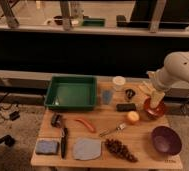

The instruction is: Place towel in paper cup

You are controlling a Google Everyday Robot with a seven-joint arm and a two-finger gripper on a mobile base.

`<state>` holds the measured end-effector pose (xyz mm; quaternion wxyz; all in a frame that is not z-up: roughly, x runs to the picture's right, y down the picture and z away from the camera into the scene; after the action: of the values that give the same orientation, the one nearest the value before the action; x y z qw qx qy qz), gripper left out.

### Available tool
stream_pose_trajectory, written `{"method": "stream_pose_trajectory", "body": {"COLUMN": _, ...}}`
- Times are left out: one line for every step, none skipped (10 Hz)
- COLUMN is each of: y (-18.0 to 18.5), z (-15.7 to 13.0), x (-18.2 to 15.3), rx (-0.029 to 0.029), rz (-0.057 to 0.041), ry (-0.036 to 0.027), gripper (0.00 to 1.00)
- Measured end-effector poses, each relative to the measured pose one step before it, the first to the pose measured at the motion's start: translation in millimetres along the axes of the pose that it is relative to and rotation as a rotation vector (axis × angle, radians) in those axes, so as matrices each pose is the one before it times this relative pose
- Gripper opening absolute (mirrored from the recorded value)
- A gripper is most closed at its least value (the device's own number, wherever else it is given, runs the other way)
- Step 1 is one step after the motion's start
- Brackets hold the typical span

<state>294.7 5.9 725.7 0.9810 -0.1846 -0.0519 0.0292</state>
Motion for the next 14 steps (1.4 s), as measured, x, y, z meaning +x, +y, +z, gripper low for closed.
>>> {"method": "stream_pose_trajectory", "body": {"y": 3.94, "z": -0.97, "x": -13.90, "rx": -0.00369, "rz": -0.00545, "ry": -0.01644, "gripper": 1.00}}
{"method": "stream_pose_trajectory", "body": {"y": 5.36, "z": -0.67, "x": -15.22, "rx": -0.00594, "rz": -0.00978, "ry": -0.01862, "gripper": 1.00}}
{"method": "stream_pose_trajectory", "body": {"y": 10.13, "z": -1.97, "x": -12.96, "rx": -0.01138, "rz": -0.00992, "ry": -0.01873, "gripper": 1.00}}
{"method": "stream_pose_trajectory", "body": {"y": 13.02, "z": -1.76, "x": -12.94, "rx": -0.01737, "rz": -0.01756, "ry": -0.02163, "gripper": 1.00}}
{"method": "stream_pose_trajectory", "body": {"y": 10.76, "z": -0.36, "x": -10.42, "rx": -0.01938, "rz": -0.02028, "ry": -0.01676, "gripper": 1.00}}
{"method": "stream_pose_trajectory", "body": {"y": 15.20, "z": 0.30, "x": -13.16, "rx": -0.02918, "rz": -0.02872, "ry": -0.02250, "gripper": 1.00}}
{"method": "stream_pose_trajectory", "body": {"y": 13.95, "z": 1.30, "x": -8.01, "rx": -0.02813, "rz": -0.01885, "ry": -0.01640, "gripper": 1.00}}
{"method": "stream_pose_trajectory", "body": {"y": 12.80, "z": 2.36, "x": -6.84, "rx": -0.02482, "rz": -0.01877, "ry": -0.01197, "gripper": 1.00}}
{"method": "stream_pose_trajectory", "body": {"y": 14.89, "z": 3.22, "x": -12.09, "rx": -0.02707, "rz": -0.03025, "ry": -0.01848, "gripper": 1.00}}
{"method": "stream_pose_trajectory", "body": {"y": 13.58, "z": 4.02, "x": -11.66, "rx": -0.02610, "rz": -0.02982, "ry": -0.01994, "gripper": 1.00}}
{"method": "stream_pose_trajectory", "body": {"y": 11.45, "z": 4.44, "x": -12.70, "rx": -0.01805, "rz": -0.02911, "ry": -0.02144, "gripper": 1.00}}
{"method": "stream_pose_trajectory", "body": {"y": 8.40, "z": 5.46, "x": -12.61, "rx": -0.01662, "rz": -0.03198, "ry": -0.02194, "gripper": 1.00}}
{"method": "stream_pose_trajectory", "body": {"y": 3.01, "z": 3.95, "x": -10.38, "rx": -0.00272, "rz": -0.03363, "ry": -0.01692, "gripper": 1.00}}
{"method": "stream_pose_trajectory", "body": {"y": 4.39, "z": 3.16, "x": -2.50, "rx": 0.00912, "rz": -0.02430, "ry": -0.01196, "gripper": 1.00}}
